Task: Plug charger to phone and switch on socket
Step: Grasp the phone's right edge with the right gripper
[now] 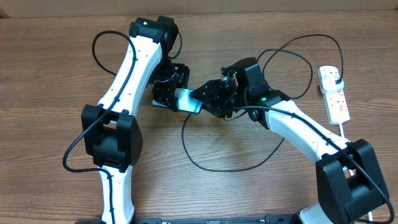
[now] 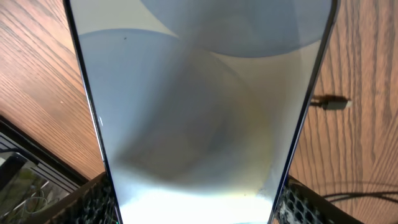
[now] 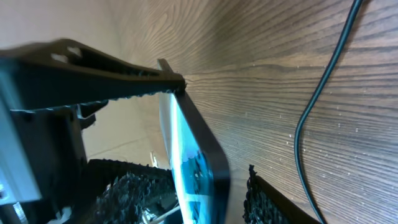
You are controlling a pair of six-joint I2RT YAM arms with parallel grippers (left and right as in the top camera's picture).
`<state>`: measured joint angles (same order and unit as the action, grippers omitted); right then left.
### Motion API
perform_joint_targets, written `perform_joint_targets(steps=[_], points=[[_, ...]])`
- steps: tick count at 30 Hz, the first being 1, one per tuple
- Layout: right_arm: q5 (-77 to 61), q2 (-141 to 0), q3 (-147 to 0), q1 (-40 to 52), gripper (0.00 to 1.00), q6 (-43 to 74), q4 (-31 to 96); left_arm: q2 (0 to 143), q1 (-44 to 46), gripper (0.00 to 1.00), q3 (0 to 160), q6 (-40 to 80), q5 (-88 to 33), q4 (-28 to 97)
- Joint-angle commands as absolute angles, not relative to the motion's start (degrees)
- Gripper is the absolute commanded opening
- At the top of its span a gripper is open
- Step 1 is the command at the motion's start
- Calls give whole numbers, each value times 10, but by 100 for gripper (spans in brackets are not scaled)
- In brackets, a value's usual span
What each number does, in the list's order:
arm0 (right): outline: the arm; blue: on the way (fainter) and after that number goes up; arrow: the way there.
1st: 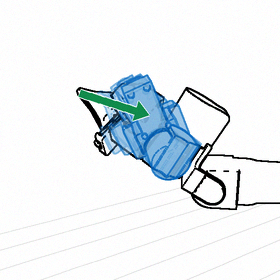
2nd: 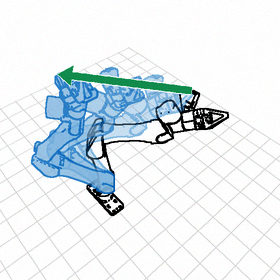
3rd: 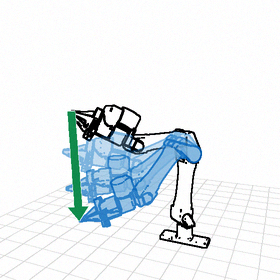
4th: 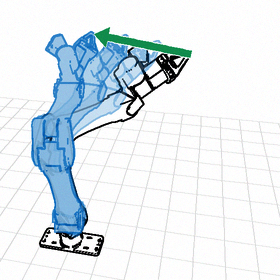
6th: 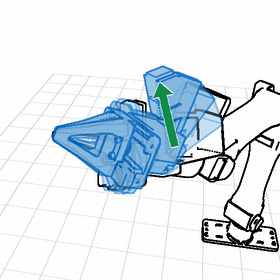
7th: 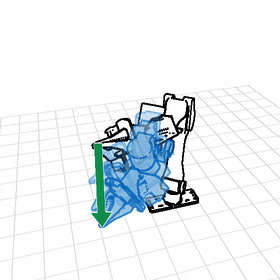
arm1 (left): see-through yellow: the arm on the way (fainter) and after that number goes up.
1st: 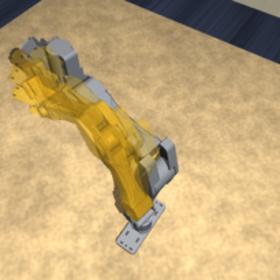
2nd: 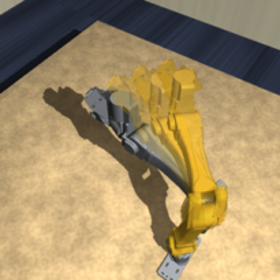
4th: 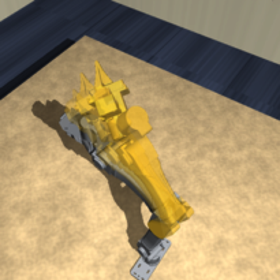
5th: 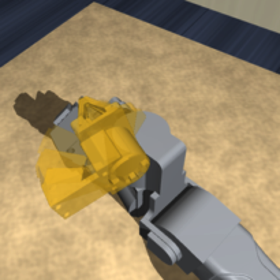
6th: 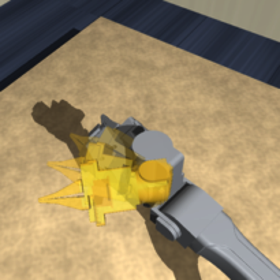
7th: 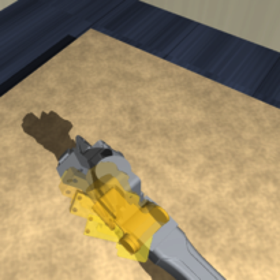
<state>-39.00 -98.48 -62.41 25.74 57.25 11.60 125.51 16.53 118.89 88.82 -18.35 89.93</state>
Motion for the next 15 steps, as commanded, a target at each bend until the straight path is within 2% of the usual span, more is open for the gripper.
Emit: perform_joint_targets(steps=[1,15], points=[[-351,-988,-620,272,52,590,111,1253,170,63,1205,904,-213,897],[-322,-988,-620,286,43,602,98,1253,170,63,1205,900,-286,897]])
